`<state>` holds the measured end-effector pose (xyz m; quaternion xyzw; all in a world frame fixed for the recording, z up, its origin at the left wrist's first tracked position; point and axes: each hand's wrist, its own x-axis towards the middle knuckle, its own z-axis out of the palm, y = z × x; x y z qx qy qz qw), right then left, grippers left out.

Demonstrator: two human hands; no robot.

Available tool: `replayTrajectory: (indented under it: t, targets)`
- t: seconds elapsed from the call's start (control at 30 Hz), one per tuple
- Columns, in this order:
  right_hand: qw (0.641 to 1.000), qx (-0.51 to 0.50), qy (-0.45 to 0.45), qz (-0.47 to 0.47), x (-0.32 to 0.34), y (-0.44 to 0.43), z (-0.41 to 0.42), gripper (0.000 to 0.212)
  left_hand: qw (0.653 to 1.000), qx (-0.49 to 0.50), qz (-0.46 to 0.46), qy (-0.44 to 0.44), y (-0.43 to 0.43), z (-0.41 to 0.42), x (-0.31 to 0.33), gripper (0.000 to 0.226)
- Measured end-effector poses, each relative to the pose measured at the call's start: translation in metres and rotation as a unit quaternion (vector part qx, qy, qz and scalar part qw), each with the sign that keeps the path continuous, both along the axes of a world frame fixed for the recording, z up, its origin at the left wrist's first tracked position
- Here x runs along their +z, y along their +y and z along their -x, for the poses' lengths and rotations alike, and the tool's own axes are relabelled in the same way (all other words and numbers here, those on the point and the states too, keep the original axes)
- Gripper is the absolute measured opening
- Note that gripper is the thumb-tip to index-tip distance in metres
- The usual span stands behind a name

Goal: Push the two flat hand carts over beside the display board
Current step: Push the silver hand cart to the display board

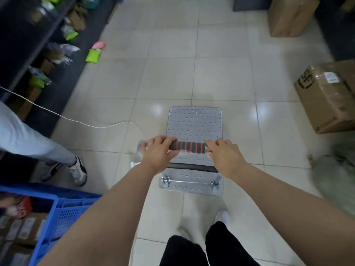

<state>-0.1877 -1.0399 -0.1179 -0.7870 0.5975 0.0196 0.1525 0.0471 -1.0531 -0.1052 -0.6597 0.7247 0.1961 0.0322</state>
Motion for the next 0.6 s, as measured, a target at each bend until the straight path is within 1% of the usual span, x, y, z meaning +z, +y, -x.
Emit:
replayTrajectory:
  t: [0.17, 0.27, 0.37, 0.43, 0.6]
  targets:
    - [0.999, -0.033, -0.013, 0.015, -0.004, -0.063, 0.001, 0.032, 0.999, 0.011, -0.031, 0.031, -0.074, 0.003, 0.001, 0.035]
    - [0.997, -0.066, -0.022, -0.015, 0.000, -0.109, -0.001, 0.029, 0.999, -0.007, -0.037, 0.025, -0.122, 0.006, -0.002, 0.034]
    - [0.994, -0.097, -0.025, -0.049, 0.006, -0.149, -0.004, 0.034, 0.998, -0.028, -0.049, 0.011, -0.165, 0.008, -0.005, 0.031]
    - [0.992, -0.109, -0.019, -0.060, 0.008, -0.175, -0.004, 0.036, 0.998, -0.041, -0.036, 0.011, -0.193, 0.009, -0.007, 0.028]
    - [0.991, -0.129, -0.017, -0.032, 0.008, -0.245, -0.012, 0.042, 0.998, -0.058, -0.032, -0.001, -0.272, 0.010, -0.008, 0.027]
